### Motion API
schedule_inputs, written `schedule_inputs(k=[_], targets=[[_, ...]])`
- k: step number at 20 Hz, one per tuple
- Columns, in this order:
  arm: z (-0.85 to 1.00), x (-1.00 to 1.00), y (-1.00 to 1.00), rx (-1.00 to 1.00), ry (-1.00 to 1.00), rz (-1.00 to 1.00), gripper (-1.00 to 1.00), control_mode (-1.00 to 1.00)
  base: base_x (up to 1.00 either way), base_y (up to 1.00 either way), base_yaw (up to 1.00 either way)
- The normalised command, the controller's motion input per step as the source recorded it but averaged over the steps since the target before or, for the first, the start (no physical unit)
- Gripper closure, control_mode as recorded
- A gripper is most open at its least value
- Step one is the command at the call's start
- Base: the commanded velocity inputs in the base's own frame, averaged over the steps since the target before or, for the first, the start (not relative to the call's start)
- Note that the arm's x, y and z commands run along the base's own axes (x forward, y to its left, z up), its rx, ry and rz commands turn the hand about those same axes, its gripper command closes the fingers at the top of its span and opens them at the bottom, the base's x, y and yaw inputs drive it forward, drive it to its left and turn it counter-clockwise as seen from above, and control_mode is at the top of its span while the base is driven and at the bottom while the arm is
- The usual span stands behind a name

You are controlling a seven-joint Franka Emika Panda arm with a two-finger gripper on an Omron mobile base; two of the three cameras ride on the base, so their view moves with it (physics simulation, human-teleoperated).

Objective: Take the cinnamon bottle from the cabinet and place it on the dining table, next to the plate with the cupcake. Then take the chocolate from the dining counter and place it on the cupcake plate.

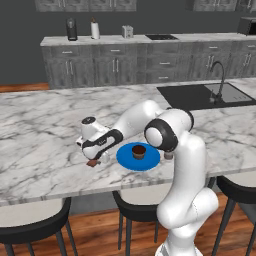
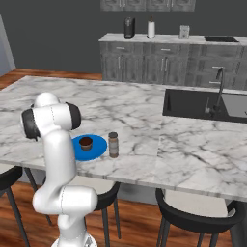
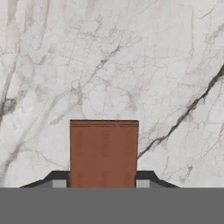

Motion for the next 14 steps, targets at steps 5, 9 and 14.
schedule_inputs(k=[5, 9, 14], targets=[[0.8, -0.07, -0.13, 0.0, 0.0, -0.01, 1.0, -1.0, 0.0, 0.0, 0.0], [0.73, -0.34, -0.48, -0.05, 0.0, 0.0, 1.0, -1.0, 0.0, 0.0, 0.0], [0.12, -0.3, -0.76, -0.09, 0.04, 0.03, 1.0, -1.0, 0.0, 0.0, 0.0]])
